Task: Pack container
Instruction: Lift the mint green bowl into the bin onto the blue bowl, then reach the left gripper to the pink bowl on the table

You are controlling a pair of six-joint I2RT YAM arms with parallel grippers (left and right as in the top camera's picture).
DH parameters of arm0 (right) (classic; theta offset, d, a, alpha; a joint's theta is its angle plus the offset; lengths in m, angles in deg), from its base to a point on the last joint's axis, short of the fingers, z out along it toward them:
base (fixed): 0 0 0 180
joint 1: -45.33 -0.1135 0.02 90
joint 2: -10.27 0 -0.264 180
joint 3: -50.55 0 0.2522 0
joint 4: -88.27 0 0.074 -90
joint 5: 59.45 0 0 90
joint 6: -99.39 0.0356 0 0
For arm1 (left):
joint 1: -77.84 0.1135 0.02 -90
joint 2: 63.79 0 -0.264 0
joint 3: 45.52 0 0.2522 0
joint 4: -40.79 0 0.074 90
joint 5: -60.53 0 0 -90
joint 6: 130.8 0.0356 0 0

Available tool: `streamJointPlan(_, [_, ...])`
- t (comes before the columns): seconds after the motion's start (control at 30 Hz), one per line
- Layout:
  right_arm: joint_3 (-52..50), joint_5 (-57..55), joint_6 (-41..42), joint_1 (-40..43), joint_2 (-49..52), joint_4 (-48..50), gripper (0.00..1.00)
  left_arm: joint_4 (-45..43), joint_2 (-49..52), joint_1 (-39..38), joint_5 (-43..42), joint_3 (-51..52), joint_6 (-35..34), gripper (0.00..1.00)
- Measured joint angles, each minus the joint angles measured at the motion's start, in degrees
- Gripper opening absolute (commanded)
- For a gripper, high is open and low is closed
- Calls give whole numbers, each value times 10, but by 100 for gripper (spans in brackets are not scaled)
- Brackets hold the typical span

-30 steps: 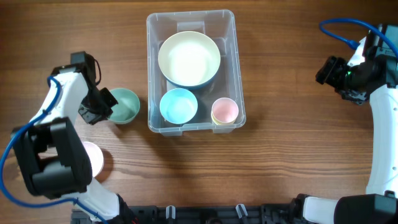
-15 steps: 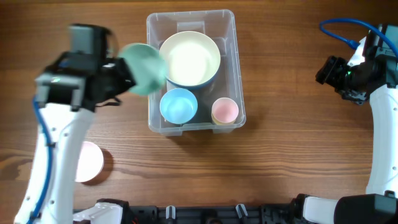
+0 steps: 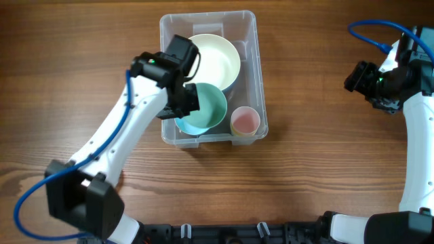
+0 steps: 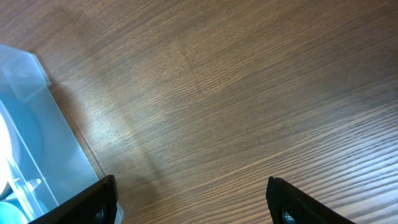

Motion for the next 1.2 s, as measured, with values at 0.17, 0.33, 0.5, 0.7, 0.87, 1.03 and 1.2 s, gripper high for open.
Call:
streamJointPlan(0.17, [0,0,0,0,0,0,78,0,23,-5,-1,1,0,4])
streamJointPlan(0.33, [0,0,0,0,0,0,77,0,23,-1,1,1,0,6])
streamJointPlan(0.5, [0,0,0,0,0,0,77,-2,23,3,5,1,-4,26])
streamJointPlan(0.7, [0,0,0,0,0,0,77,-3,23,4,19,1,-3,17])
streamJointPlan(0.87, [0,0,0,0,0,-1,77,-4,14,12,25,2,-4,14])
streamJointPlan(1.03, [0,0,0,0,0,-1,77,13,-69,36,37,3,-4,9])
streamJointPlan(1.2, [0,0,0,0,0,-2,78,70,-184,85,89,3,-17,17])
